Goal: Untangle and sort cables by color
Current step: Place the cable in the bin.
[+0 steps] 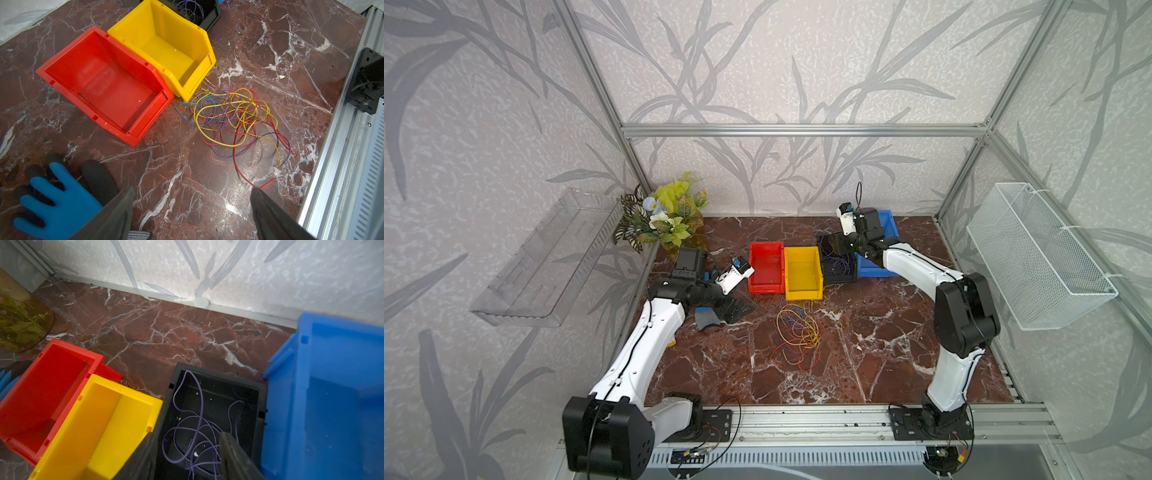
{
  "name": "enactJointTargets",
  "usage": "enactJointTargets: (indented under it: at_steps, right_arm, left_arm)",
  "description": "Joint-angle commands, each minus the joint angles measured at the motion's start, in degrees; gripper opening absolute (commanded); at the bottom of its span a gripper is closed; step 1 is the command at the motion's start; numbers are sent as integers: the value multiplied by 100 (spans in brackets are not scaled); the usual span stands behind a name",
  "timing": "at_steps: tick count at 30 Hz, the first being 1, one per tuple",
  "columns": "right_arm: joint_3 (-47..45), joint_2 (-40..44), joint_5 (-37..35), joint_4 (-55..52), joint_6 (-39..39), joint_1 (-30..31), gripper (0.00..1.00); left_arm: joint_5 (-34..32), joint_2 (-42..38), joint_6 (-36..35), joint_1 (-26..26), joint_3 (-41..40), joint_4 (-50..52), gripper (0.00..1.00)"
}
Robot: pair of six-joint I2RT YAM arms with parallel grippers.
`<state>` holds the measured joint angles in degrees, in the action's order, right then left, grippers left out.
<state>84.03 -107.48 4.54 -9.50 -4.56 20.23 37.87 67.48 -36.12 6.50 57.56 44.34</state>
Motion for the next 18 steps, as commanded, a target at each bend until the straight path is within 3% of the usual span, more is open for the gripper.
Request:
enactJointTargets:
  at_steps: [1,7,13,18]
  right_arm:
    - [538,109,-644,-1078,245,96,53]
    - [2119,-845,-784,-2916,209,271,53]
    - [3387,-1852,-805,-3784,-49,266,48]
    - [4533,-2777,-1315,-4500,-71,267,18]
  left_arm:
    - [152,-64,-113,22,-77,88,90]
    - [142,-86,-133,35,-131,84,90]
    - [116,-77,-154,43,-175,84,90]
    - [98,-85,-157,61,-201,84,90]
